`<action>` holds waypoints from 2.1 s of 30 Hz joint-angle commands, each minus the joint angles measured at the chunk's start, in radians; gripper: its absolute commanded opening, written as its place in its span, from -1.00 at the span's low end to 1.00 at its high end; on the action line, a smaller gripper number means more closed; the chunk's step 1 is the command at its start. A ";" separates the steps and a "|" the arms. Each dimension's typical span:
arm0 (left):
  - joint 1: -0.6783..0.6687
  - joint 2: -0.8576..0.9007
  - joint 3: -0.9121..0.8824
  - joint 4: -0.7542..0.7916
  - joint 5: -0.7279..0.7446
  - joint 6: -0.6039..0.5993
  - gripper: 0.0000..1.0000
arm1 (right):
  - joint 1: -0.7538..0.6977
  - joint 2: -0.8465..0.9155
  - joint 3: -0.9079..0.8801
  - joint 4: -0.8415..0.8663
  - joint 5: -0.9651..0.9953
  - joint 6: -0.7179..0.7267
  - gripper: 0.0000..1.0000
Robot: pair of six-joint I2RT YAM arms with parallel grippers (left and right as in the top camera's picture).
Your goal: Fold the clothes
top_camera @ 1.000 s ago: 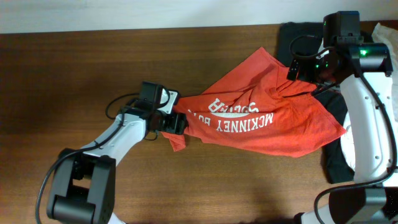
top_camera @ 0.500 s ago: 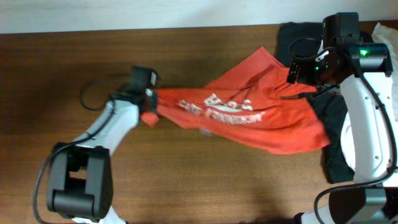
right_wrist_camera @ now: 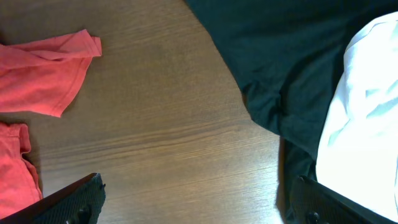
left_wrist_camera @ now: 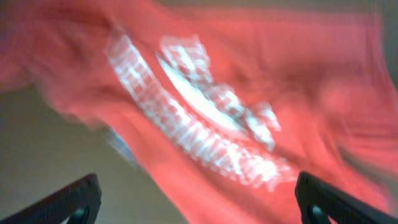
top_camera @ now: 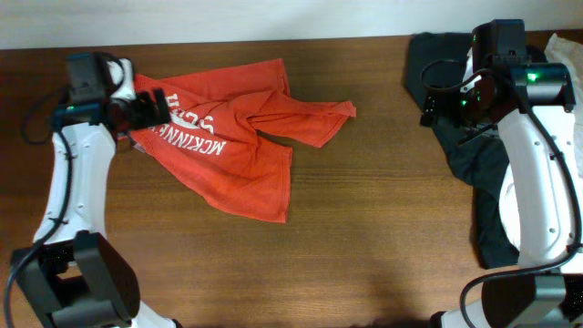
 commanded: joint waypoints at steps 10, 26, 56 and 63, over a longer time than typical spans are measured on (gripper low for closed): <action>-0.270 -0.002 -0.277 -0.202 0.117 -0.684 0.99 | -0.005 0.004 0.012 -0.010 0.001 -0.013 0.97; -0.299 0.003 -0.563 0.253 0.067 -0.692 -0.46 | -0.005 0.004 0.012 -0.019 -0.006 -0.012 0.97; 0.485 -0.331 -0.516 -0.086 -0.238 -0.432 -0.99 | 0.259 0.459 -0.053 0.303 -0.380 0.171 0.99; 0.485 -0.331 -0.516 -0.103 -0.198 -0.432 -0.99 | 0.267 0.505 -0.053 0.453 -0.361 0.312 0.85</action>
